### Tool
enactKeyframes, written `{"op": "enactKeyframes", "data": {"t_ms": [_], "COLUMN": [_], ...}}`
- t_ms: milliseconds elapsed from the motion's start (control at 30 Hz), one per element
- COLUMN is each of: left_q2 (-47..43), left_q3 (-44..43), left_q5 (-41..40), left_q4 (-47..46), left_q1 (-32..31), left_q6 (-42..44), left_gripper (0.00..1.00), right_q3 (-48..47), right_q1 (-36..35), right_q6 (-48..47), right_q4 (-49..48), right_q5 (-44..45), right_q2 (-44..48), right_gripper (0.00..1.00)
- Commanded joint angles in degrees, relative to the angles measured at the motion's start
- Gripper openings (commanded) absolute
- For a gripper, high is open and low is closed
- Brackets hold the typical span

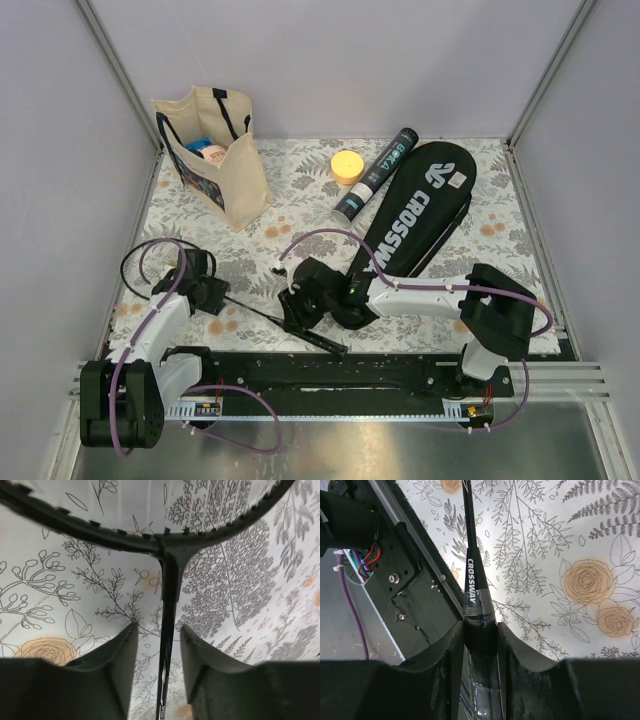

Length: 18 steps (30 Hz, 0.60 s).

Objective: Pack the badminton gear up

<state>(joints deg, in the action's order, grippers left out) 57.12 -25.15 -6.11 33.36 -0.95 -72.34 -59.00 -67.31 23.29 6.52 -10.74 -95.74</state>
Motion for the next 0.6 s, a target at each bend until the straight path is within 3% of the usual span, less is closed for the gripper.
{"op": "enactKeyframes", "data": {"t_ms": [0, 133, 167, 233, 367, 567], "left_q2": [-0.6, -2.8, -3.5, -5.0, -9.1, -17.0], "left_q3": [2.4, 2.7, 2.7, 2.7, 3.0, 3.0], "left_q5": [3.4, 3.7, 3.9, 4.5, 5.8, 5.4], "left_q4": [-1.9, -1.5, -1.4, -1.3, -1.2, -2.2], "left_q1": [0.2, 0.3, 0.2, 0.2, 0.3, 0.3], "left_q6": [-0.4, -0.5, -0.5, -0.4, 0.3, 4.8], "left_gripper": [0.35, 0.03, 0.0, 0.0, 0.0, 0.0], "right_q3": [0.6, 1.4, 1.8, 2.1, 1.7, 4.4], "right_q1": [-0.8, -0.7, -0.7, -0.6, 0.2, 4.7], "right_q6": [3.0, 4.9, 5.4, 6.2, 8.7, 19.0], "right_q4": [-4.8, -5.4, -5.6, -5.9, -9.7, -22.0], "right_q5": [-4.5, -6.9, -7.3, -8.2, -14.9, -27.4], "right_q2": [2.4, 2.6, 2.8, 3.1, 2.6, 0.7], "right_gripper": [0.15, 0.36, 0.41, 0.52, 0.63, 0.73]}}
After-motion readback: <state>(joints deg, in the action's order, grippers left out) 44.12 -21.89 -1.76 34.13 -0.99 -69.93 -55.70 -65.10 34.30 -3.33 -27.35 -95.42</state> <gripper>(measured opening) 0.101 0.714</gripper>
